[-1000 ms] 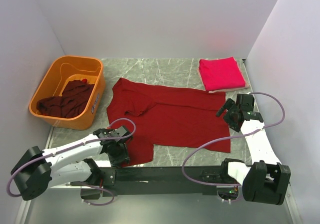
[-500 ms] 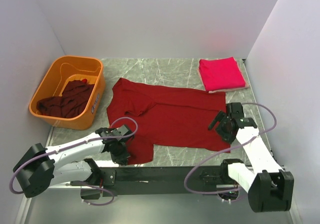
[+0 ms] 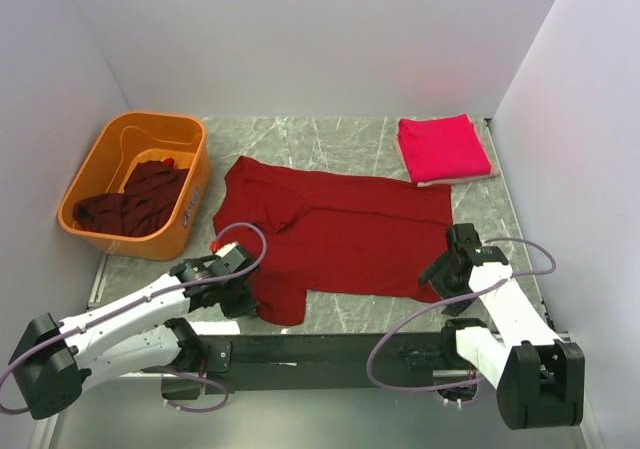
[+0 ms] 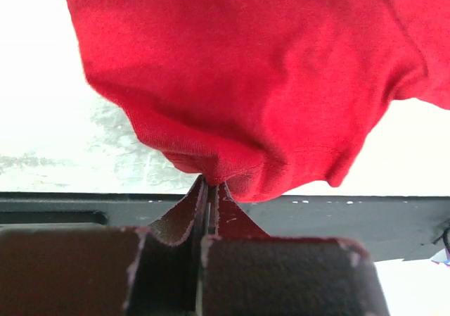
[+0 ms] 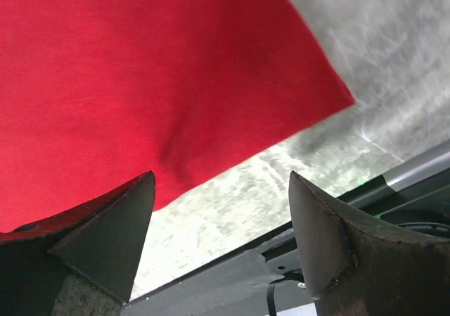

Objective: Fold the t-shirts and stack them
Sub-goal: Fold the tshirt

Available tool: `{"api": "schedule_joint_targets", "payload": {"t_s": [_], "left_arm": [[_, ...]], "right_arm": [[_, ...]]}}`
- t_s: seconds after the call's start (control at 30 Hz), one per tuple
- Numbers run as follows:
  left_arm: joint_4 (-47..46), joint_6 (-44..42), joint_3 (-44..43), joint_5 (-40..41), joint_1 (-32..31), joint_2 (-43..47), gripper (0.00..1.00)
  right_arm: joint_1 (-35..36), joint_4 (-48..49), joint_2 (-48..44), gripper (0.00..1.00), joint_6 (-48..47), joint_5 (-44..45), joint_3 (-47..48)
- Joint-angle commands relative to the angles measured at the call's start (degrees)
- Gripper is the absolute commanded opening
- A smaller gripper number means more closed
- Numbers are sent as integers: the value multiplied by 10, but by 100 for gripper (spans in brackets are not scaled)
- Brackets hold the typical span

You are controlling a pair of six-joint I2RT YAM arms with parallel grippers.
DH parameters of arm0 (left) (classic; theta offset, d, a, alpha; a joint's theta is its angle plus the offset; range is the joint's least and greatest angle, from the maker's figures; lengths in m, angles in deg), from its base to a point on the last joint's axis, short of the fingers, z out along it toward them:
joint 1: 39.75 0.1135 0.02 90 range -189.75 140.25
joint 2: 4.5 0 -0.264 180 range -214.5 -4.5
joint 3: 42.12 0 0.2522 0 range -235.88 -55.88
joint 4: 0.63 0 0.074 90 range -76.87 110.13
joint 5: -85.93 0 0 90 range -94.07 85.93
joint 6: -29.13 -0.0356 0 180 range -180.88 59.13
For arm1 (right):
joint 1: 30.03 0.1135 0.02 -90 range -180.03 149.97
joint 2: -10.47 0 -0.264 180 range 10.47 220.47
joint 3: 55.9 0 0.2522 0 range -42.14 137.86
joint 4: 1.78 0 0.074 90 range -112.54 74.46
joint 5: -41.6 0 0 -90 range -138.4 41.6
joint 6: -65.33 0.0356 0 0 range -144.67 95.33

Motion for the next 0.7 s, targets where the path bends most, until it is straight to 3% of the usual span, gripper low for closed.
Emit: {"api": "schedule_joint_targets", "payload": {"t_s": [0.0,0.33,0.43,0.47,0.63,0.67], "left_arm": [[-19,-18,-32,14,-2,10,1],[-30,-36,-52,13,0,-14,1],[-29,-36,-58,12,1,-33,1],[-29,-37,-60,10,1,-41,1],[-23,-46,-78,15,8,-50,1],[-23,-52,-80,14,12,-55,1]], "right_arm": [[3,23,2,82,49,9,-11],[-11,78,17,67,54,44,-32],[-14,103,30,55,51,31,-43],[-15,104,33,46,50,32,-44],[-15,103,46,32,35,30,-39],[-15,104,47,24,33,30,-37]]}}
